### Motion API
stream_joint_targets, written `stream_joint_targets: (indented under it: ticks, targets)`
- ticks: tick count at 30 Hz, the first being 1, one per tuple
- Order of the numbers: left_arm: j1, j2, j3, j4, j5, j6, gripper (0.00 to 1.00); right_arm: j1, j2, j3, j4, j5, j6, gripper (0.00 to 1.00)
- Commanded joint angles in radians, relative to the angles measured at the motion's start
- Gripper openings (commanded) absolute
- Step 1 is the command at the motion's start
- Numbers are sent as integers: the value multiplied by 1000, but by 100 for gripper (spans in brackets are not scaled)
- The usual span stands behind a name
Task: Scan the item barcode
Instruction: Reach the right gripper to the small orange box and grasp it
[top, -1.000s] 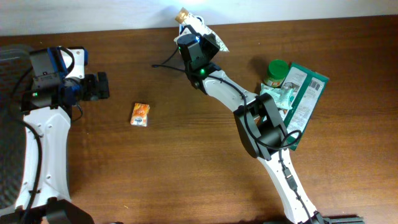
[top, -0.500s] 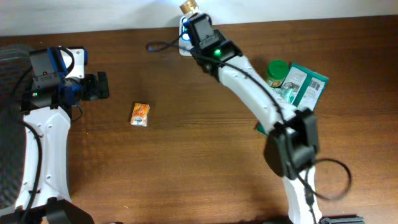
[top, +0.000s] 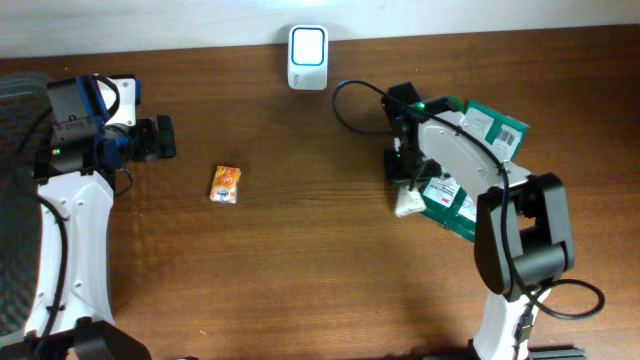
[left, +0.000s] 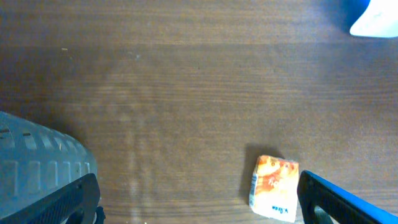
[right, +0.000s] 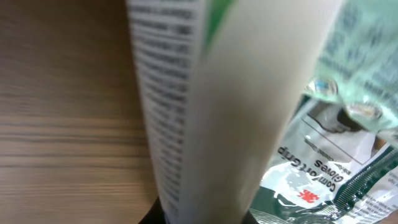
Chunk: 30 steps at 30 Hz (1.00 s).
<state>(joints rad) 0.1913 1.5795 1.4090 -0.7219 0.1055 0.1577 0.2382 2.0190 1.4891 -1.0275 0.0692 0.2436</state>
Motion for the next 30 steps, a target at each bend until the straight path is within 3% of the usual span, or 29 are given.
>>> stream_joint_targets:
  ticks: [1, 4, 6, 8, 9, 10, 11, 13, 16, 19, 21, 26, 30]
  targets:
    - [3, -3, -1, 1, 11, 13, 99, -68, -21, -30, -2, 13, -76, 11]
    - [3, -3, -1, 2, 11, 13, 99, -132, -21, -30, -23, 12, -75, 15]
    - [3, -3, -1, 2, 11, 13, 99, -151, -21, 13, -72, -25, -75, 30]
    - [3, -3, -1, 1, 11, 13, 99, -140, -24, 172, -175, -31, -79, 41]
    - [3, -3, -1, 2, 11, 13, 99, -129, -24, 263, -228, -41, -82, 52]
    - [3, -3, -1, 1, 11, 13, 99, -120, -24, 341, -277, -54, -82, 71]
    - [3, -3, -1, 1, 11, 13, 99, -112, -24, 418, -322, -94, -82, 73]
    - [3, -3, -1, 1, 11, 13, 99, -102, -24, 463, -294, -305, -82, 72]
    - [3, -3, -1, 1, 11, 13, 99, -15, -13, 427, -122, -533, -45, 70]
    - [3, -3, -1, 2, 11, 13, 99, 197, 48, 343, 191, -528, 178, 70]
    - [3, -3, -1, 2, 11, 13, 99, 301, 124, 341, 297, -455, 271, 70]
    - [3, -3, -1, 2, 11, 13, 99, 457, 286, 340, 537, -415, 297, 51]
    - [3, -3, -1, 2, 11, 13, 99, 490, 362, 340, 652, -386, 366, 41]
